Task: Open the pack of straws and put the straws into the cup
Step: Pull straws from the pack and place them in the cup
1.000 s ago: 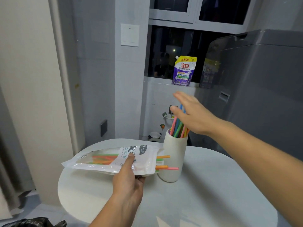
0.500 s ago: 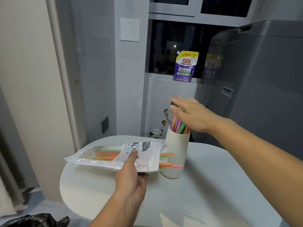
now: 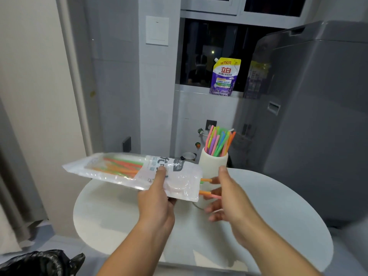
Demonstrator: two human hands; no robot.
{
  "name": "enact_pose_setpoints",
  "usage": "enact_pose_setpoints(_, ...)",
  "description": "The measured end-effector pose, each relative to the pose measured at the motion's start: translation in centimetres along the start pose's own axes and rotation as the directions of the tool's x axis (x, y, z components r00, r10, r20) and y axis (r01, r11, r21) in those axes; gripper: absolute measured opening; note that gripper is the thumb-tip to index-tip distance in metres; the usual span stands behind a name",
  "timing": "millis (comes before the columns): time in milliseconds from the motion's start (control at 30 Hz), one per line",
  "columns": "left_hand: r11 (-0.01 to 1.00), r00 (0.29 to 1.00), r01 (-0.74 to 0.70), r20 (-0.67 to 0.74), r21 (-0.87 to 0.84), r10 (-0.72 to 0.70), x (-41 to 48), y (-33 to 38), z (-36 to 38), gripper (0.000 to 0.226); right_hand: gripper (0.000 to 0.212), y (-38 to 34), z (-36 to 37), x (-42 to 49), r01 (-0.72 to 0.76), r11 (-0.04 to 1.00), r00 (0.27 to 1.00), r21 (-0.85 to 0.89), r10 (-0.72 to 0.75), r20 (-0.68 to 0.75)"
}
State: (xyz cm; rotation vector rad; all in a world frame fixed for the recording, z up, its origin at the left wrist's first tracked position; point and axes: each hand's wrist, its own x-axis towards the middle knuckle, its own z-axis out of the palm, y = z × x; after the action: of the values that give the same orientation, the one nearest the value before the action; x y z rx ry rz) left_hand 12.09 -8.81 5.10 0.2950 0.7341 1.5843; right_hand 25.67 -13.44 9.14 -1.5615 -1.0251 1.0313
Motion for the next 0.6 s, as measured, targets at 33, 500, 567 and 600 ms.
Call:
enact_pose_setpoints(33,0.997,0.998,-0.062,0.024,0.046,0.061,0.0,0.0,0.1,0.029,0.049,0.6,0.4,-0.2,-0.061,0.994,0.998,0.095,0.059,0.018)
enact_pose_setpoints(500,0.889,0.927,-0.341,0.264,0.305,0.265,-1.2,-1.1,0.8,0.038,0.041,3.5,0.5,0.9,-0.050,0.907,0.997,0.418,0.068,-0.027)
enact_pose_setpoints(567,0.866,0.923,-0.352,0.283,0.355,0.259,-1.1,-0.9,0.7,0.033,0.041,3.5,0.4,1.0,0.003,0.900,0.998,0.435,0.023,-0.056)
enact_pose_setpoints(600,0.863,0.927,-0.345,0.278,0.369,0.252,-0.9,-0.9,0.6,0.031,0.040,3.6,0.3,1.1,0.028,0.895,0.997,0.445,0.009,-0.081)
